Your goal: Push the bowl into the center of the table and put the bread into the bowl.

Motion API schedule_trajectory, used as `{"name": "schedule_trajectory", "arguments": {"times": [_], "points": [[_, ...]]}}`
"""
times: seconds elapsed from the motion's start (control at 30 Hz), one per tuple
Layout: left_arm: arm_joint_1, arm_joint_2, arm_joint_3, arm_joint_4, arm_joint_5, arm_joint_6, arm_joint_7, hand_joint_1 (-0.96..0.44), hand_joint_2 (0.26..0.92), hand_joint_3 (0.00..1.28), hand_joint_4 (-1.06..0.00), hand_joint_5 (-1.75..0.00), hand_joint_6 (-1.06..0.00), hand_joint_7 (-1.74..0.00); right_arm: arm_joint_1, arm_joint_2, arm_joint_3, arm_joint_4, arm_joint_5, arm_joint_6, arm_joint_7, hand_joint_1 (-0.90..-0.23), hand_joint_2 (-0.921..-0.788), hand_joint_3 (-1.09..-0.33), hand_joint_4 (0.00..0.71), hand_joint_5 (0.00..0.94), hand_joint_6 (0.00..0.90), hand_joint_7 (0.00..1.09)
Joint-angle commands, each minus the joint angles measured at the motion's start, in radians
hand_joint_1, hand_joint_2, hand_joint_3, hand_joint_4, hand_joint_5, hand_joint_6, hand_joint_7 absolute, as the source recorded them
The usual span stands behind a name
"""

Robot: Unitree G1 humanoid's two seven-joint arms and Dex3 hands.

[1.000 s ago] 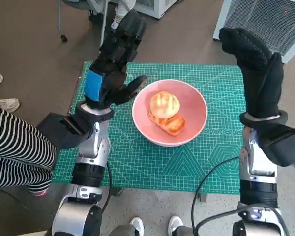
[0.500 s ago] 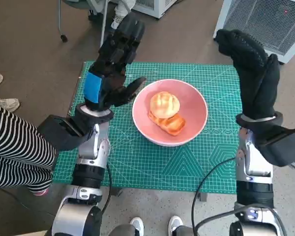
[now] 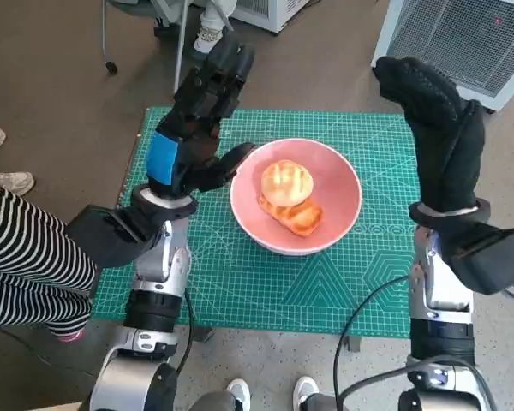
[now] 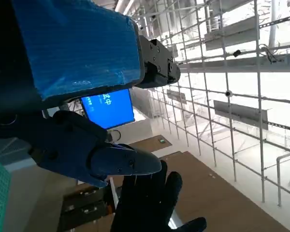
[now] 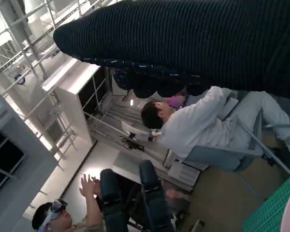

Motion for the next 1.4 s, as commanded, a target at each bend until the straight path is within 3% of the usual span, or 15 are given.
{"name": "schedule_trajectory", "arguments": {"times": [0.03, 1.4], "points": [[0.013, 0.005, -0.001, -0.03, -0.017, 0.018, -0.012, -0.55, 0.921, 0.24, -0.19, -0.01, -0.24, -0.04, 0.027, 0.008, 0.004, -0.004, 0.01, 0.021, -0.003, -0.704, -0.921, -0.771, 0.162, 0.0, 0.005, 0.56], [0.022, 0.017, 0.006, -0.033, -0.009, 0.029, -0.024, -0.55, 0.921, 0.22, -0.2, -0.01, -0.21, -0.11, 0.006, 0.002, 0.009, 0.015, 0.002, 0.025, 0.001, -0.699, -0.921, -0.771, 0.166, 0.002, 0.006, 0.56]]}}
